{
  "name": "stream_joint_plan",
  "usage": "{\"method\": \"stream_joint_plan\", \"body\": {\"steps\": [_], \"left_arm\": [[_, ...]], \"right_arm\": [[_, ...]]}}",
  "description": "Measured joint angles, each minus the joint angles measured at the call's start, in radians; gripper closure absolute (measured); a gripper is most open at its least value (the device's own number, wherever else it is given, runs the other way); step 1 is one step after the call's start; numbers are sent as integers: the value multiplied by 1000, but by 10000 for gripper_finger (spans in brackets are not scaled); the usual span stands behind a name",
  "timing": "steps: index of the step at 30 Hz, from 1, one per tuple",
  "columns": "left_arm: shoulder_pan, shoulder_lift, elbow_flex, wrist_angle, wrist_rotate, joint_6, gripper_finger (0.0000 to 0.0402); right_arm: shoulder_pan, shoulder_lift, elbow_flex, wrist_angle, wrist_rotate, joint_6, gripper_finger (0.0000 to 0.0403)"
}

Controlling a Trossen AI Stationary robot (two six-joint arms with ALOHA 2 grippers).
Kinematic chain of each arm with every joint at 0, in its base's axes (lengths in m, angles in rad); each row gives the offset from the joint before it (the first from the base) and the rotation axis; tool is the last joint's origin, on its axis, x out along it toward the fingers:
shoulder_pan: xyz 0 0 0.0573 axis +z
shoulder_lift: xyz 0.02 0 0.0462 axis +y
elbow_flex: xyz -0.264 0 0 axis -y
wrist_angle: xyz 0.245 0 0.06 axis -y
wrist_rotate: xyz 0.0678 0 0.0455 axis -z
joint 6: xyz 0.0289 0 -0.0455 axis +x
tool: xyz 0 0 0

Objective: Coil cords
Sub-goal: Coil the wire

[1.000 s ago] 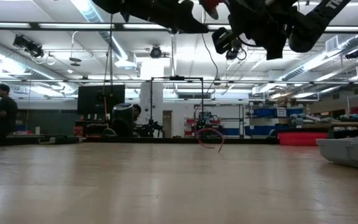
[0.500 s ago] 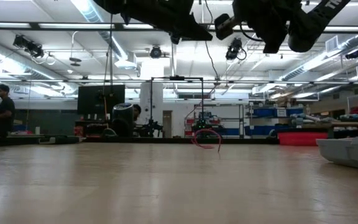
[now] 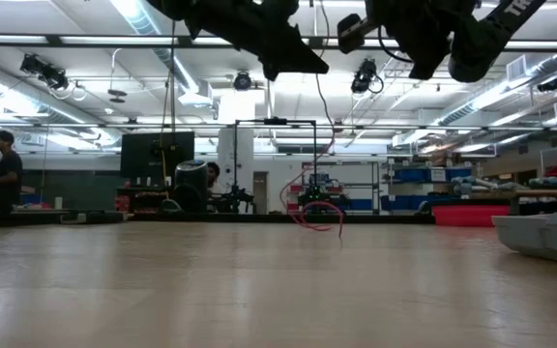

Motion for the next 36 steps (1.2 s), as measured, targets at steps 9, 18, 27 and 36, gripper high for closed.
{"method": "stream_joint_plan", "body": {"steps": [9,18,27,36], "left_arm": [[-18,0,0,5,51,-40,393],[-14,-37,23,-25,53,-14,361],[-42,-78,77,-148,52,-15,360],[-55,-79,77,-340,-42,30,360]], "right_arm": [[-21,0,0,3,7,19,400],[-12,2,0,-12,7,51,399],[-98,0,-18,-12,9,83,399],[-121,-5,-20,50,43,143,399]]}}
